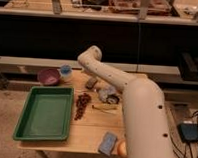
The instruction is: Wipe purple bowl with eraser
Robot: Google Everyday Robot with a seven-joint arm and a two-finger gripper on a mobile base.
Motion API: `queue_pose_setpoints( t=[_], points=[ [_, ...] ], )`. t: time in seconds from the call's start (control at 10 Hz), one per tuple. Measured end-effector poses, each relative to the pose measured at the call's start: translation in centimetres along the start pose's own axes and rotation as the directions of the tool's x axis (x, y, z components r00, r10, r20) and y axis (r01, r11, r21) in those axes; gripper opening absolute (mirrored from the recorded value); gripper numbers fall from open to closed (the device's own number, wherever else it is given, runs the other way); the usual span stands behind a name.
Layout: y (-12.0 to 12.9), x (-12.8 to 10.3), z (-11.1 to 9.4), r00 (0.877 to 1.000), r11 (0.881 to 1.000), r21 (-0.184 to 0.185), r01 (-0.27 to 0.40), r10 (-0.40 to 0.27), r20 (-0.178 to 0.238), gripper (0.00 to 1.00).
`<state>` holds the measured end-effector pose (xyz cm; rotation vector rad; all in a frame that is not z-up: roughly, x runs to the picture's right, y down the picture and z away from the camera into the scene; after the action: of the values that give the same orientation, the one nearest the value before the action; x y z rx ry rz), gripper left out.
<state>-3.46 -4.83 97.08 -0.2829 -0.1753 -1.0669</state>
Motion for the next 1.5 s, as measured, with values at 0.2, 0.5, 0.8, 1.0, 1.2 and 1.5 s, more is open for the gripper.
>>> queue_pose_setpoints(
  t=[0.2, 0.5, 0.8, 1.0, 1.2, 1.5],
  points=[
    [-0.2, 0.1, 0.7, 1.000, 1.000, -0.012, 0.019, -0.019, -0.003, 0.80],
    [-1.3, 0.3, 1.8, 0.998, 0.998, -0.034, 0.060, -0.060, 0.002, 0.80],
    [-0.6, 1.0, 3.3, 0.996, 1.000, 0.010, -0.008, 0.007, 0.091, 0.80],
    [-0.6, 0.5, 4.2, 0.994, 1.000, 0.010, -0.009, 0.008, 0.109, 0.80],
    [0.1, 0.5, 4.8, 0.995, 1.000, -0.010, 0.003, -0.002, 0.100, 0.80],
    [0.3, -0.3, 5.4, 0.995, 0.999, -0.034, 0.026, -0.022, 0.093, 0.76]
  ],
)
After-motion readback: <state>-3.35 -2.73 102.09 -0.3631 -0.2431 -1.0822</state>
